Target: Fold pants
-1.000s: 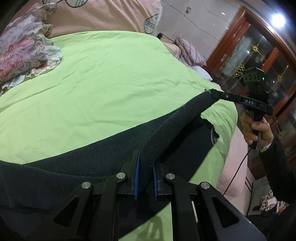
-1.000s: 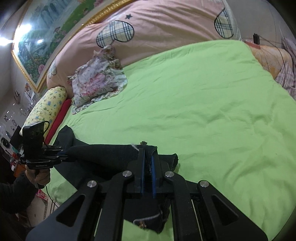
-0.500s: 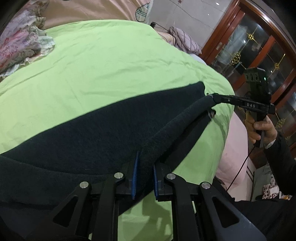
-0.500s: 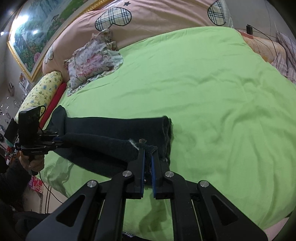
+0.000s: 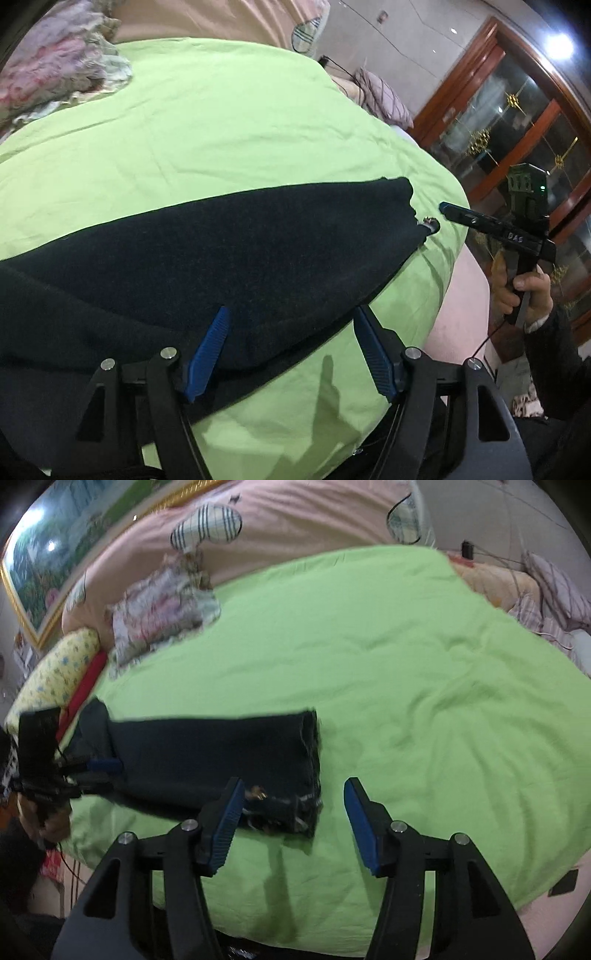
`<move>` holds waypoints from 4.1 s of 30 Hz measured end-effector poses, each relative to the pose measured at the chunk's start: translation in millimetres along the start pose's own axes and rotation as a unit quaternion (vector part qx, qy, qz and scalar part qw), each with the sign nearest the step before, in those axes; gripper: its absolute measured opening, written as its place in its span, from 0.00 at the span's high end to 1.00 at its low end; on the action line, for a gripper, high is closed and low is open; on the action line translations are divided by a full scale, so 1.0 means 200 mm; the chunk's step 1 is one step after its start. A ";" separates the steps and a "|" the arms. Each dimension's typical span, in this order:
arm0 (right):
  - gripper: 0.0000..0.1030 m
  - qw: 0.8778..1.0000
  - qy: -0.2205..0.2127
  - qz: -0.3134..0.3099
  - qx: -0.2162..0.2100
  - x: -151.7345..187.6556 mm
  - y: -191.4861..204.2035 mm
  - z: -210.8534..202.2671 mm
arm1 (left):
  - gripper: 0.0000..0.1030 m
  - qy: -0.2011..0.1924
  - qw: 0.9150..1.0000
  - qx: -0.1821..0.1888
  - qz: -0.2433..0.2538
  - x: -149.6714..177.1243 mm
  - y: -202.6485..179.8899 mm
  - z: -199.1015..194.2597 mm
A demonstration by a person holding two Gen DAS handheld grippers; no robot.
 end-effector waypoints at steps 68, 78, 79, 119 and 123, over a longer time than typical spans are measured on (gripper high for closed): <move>0.45 0.924 0.226 -0.128 -0.282 -0.13 1.61 1.29 | 0.59 0.056 0.969 -0.164 -0.175 -0.22 2.13 -0.49; 0.94 0.922 0.178 -0.178 -0.295 -0.14 1.70 1.16 | 0.83 -0.045 0.967 -0.197 -0.157 -0.22 1.96 -0.76; 0.94 0.920 0.172 -0.182 -0.303 -0.14 1.72 1.12 | 0.83 -0.056 0.967 -0.194 -0.153 -0.21 1.91 -0.80; 0.89 0.898 0.214 -0.271 -0.273 0.37 1.83 1.05 | 0.60 -0.184 0.887 -0.133 -0.401 0.85 1.69 -1.04; 0.76 0.899 0.216 -0.267 -0.272 0.36 1.81 1.02 | 0.40 -0.210 0.868 -0.119 -0.435 0.89 1.65 -1.13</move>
Point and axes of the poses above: each gripper's, at about its wrist camera, not at the fingertips, and z roughly the way its jaws point, y to its left, x to its underside, the point moved 7 cm from there along z, roughly the way its jaws point, and after that the axes turned 7 degrees about -x, right-handed, at the moved point
